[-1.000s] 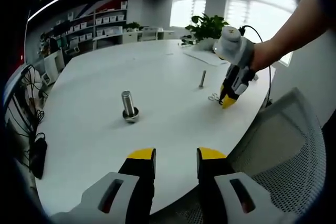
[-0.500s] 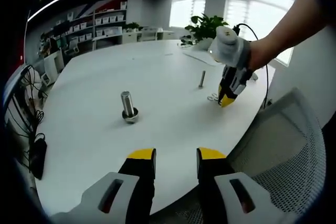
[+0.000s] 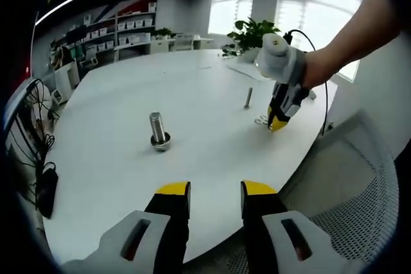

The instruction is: Place the washer onto the threaded stud by aligning its center hole with the stud, sliding it down to the base, and recovering from edge contact or off-axis alignment until the washer reaches the visible bottom stop.

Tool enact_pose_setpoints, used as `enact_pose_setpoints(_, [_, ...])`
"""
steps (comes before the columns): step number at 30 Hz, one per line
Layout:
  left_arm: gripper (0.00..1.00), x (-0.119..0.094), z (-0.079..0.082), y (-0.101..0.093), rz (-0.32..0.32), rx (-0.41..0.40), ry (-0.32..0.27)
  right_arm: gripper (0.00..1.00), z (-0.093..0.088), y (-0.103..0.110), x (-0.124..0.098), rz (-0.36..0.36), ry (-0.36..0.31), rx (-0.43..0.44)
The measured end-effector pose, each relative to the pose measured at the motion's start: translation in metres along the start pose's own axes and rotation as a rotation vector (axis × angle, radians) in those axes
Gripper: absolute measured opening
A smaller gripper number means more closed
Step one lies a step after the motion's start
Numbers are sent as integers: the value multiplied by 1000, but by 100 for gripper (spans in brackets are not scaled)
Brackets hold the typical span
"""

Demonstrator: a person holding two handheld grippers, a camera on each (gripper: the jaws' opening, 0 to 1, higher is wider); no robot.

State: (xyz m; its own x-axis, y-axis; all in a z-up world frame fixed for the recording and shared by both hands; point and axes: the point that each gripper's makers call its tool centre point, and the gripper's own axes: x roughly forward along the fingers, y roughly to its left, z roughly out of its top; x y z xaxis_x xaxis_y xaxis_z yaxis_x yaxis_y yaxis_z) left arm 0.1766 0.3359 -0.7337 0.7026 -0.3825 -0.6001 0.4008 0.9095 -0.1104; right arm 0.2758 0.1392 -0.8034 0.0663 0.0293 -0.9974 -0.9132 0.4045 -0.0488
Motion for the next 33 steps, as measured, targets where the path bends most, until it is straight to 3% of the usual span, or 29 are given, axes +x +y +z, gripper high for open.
enact_pose_setpoints(10, [30,0,0,0,1,-1,-1,15,-1,-1,-2,0,-87,79])
enact_pose_setpoints(24, [30,-1,0,0,-2,-2,-2,14,-2,-1,-2,-23,-140,117])
enact_pose_setpoints(31, [30,-1,1,0,0,-6,-8,14,3,7,-1,-33,-142,-9])
enact_pose_setpoints(33, [30,-1,1,0,0,-7,-7,14,2,8,-2,-22,-137,-11])
